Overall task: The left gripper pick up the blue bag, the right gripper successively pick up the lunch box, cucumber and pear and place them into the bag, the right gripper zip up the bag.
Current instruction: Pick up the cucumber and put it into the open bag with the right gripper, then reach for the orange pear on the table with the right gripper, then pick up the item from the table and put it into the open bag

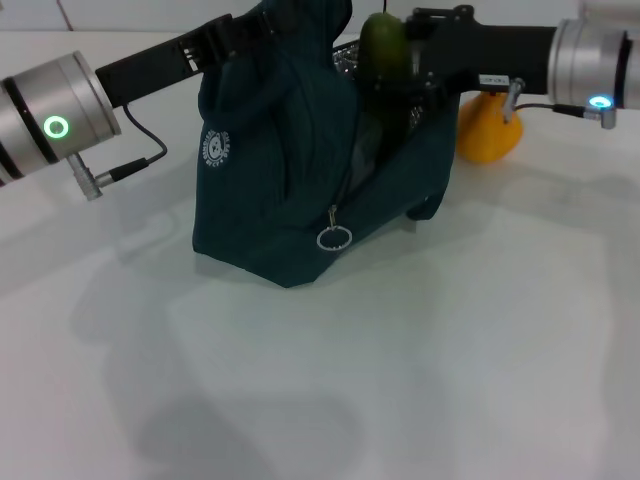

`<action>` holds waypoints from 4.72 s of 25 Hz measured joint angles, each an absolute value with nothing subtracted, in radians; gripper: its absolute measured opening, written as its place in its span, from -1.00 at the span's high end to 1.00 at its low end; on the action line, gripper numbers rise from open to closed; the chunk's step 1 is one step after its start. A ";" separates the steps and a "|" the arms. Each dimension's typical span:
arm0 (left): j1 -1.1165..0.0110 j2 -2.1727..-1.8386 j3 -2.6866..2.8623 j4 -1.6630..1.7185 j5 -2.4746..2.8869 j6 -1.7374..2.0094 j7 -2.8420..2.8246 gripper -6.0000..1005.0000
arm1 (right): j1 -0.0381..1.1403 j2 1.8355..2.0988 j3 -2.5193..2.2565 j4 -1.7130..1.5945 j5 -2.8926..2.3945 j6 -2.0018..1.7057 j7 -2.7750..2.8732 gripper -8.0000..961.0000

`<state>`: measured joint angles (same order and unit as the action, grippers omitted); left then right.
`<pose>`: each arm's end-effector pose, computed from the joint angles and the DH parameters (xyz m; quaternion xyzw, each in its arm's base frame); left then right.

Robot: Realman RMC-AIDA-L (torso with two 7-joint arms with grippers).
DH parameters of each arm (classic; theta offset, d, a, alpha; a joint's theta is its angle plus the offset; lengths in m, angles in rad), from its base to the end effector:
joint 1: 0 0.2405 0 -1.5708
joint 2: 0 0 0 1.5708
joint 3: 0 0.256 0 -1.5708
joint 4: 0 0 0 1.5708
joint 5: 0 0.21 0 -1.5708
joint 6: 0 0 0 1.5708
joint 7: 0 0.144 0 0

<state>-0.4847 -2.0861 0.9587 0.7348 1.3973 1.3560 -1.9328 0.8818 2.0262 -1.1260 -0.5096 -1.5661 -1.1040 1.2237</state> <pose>-0.2120 0.3676 0.0254 -0.7798 -0.4227 -0.4474 0.1141 0.1302 0.4362 -0.0297 -0.9505 0.0379 0.2330 0.2023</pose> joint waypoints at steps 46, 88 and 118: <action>-0.474 -2.085 0.927 0.735 1.405 1.355 -1.934 0.90 | 0.721 2.022 -0.963 -0.368 -1.396 -0.932 0.997 -0.46; -0.471 -2.086 0.925 0.735 1.404 1.360 -1.933 0.90 | 0.756 2.027 -0.989 -0.306 -1.303 -0.905 0.886 0.92; -0.494 -2.091 1.054 0.732 1.284 1.415 -1.938 0.90 | 0.591 2.022 -1.008 -0.669 -1.150 -1.359 1.041 0.92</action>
<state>-0.4942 -2.0908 1.0536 0.7317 1.2836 1.4154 -1.9382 0.5913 2.0218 -1.0084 -0.6694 -1.1498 -1.3591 1.0412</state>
